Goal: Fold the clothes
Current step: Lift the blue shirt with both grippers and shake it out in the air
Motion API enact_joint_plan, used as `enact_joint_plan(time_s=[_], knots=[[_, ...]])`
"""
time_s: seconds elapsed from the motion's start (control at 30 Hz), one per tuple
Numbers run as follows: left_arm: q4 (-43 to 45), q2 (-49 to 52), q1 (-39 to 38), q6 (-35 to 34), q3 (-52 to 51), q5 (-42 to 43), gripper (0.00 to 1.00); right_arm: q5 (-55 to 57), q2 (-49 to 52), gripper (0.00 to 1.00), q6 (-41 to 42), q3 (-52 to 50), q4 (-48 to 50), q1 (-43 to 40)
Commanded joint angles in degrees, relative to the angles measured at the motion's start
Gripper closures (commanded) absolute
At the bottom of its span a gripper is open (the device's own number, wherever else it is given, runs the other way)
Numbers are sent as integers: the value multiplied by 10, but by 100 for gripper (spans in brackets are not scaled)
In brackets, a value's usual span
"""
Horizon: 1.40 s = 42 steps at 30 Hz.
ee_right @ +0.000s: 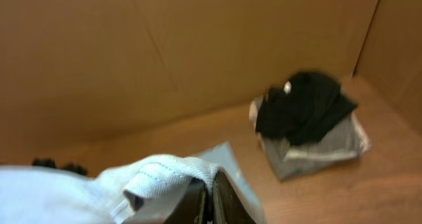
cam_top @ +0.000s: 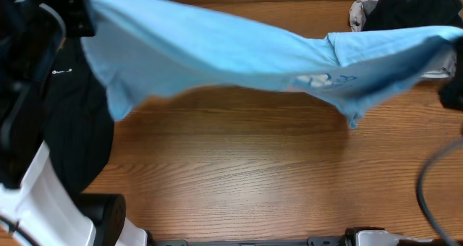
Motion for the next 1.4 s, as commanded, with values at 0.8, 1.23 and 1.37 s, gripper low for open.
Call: enact_joint_plan(time_s=[0.8, 1.23, 1.37], knots=[[216, 224, 65, -50, 3, 23, 96, 22, 243, 96, -125, -5, 256, -4], [479, 242, 74, -75, 5, 53, 96, 36, 264, 97, -187, 54, 541, -5], [468, 236, 80, -74, 5, 61, 96, 29, 262, 96, -186, 70, 516, -14]])
